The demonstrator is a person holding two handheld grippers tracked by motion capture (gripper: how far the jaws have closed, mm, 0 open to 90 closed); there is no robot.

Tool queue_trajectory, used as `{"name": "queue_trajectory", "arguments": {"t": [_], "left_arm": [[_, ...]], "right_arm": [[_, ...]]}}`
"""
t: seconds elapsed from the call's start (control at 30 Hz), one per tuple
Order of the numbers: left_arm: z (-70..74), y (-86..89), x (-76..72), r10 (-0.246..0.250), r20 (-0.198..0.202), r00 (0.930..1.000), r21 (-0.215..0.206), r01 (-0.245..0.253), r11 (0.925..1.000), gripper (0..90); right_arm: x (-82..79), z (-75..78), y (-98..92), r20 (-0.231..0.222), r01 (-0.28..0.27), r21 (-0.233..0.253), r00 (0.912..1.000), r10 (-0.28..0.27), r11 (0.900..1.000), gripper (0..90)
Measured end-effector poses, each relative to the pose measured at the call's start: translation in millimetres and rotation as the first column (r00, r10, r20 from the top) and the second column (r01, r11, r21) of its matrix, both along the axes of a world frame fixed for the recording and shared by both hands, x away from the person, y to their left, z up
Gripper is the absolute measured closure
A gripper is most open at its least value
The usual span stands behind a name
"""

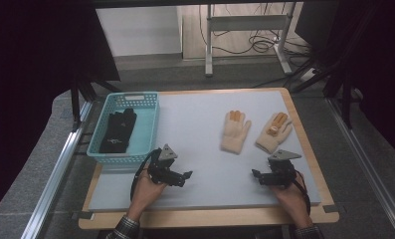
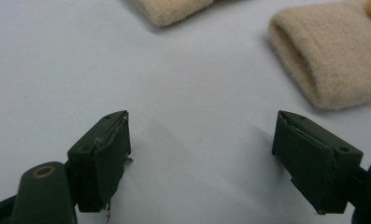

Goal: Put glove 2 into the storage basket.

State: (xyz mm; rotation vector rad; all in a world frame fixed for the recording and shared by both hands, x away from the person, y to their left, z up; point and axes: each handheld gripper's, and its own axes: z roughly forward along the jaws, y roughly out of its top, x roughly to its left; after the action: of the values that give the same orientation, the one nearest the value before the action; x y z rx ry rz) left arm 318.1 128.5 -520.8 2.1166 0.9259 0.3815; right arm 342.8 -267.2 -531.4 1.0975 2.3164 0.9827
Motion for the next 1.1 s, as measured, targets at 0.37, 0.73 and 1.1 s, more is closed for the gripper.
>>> {"name": "queue_trajectory", "arguments": {"t": [0.37, 0.73, 1.1], "left_arm": [[-25.0, -0.6, -7.4, 0.032, -0.037, 0.9988, 0.104, -0.028, 0.9942, 0.0], [-28.6, 3.8, -7.4, 0.042, -0.076, 0.9962, 0.061, -0.037, 0.9975, 0.0], [-28.8, 3.9, -7.4, 0.044, -0.076, 0.9961, 0.059, -0.039, 0.9975, 0.0]], "right_arm": [[-0.4, 0.0, 0.6, 0.003, -0.002, -0.005, 1.0, 0.002, 1.0, 19.1], [-0.1, 0.0, 0.3, 0.001, 0.0, -0.003, 1.0, 0.001, 1.0, 19.0], [2.2, 6.6, 4.2, 0.003, -0.039, 0.044, 0.9992, 0.039, 0.998, 25.6]]}}
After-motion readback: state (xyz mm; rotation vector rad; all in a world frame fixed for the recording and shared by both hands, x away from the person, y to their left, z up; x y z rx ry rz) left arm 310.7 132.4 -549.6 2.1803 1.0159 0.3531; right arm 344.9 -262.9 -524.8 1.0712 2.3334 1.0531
